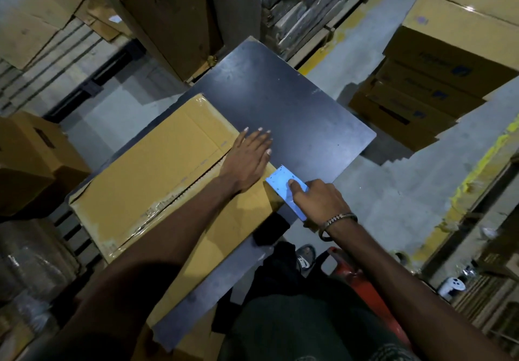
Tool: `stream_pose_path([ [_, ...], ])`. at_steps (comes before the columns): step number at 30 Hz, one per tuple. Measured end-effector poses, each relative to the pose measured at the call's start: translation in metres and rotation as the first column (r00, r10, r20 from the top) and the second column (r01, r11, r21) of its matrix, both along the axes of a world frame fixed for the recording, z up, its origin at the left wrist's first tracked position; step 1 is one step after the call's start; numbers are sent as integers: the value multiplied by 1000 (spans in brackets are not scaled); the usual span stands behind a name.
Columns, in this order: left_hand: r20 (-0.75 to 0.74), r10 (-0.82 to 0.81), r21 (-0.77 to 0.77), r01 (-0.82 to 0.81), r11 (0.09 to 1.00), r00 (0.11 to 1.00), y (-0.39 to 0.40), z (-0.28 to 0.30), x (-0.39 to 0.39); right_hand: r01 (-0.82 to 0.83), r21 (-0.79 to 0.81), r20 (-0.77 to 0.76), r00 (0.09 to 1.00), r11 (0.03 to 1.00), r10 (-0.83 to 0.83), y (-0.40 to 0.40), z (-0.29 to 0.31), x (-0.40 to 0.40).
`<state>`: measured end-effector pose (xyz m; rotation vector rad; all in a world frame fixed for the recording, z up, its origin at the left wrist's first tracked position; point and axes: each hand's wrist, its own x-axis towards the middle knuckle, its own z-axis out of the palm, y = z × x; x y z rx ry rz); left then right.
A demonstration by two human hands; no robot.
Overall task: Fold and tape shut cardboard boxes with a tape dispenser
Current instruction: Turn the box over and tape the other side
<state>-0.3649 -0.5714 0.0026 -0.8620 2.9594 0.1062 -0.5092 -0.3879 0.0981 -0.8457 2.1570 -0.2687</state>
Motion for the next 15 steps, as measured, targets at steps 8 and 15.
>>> stream_pose_path([
  [8, -4, -24, -4, 24, 1000, 1000, 18, 7, -13, 13, 49, -6, 1000, 999, -13, 37, -7, -16],
  [15, -62, -138, 16, 139, 990, 988, 39, -1, -21, 26, -9, 1, 1000, 1000, -26, 49, -14, -12],
])
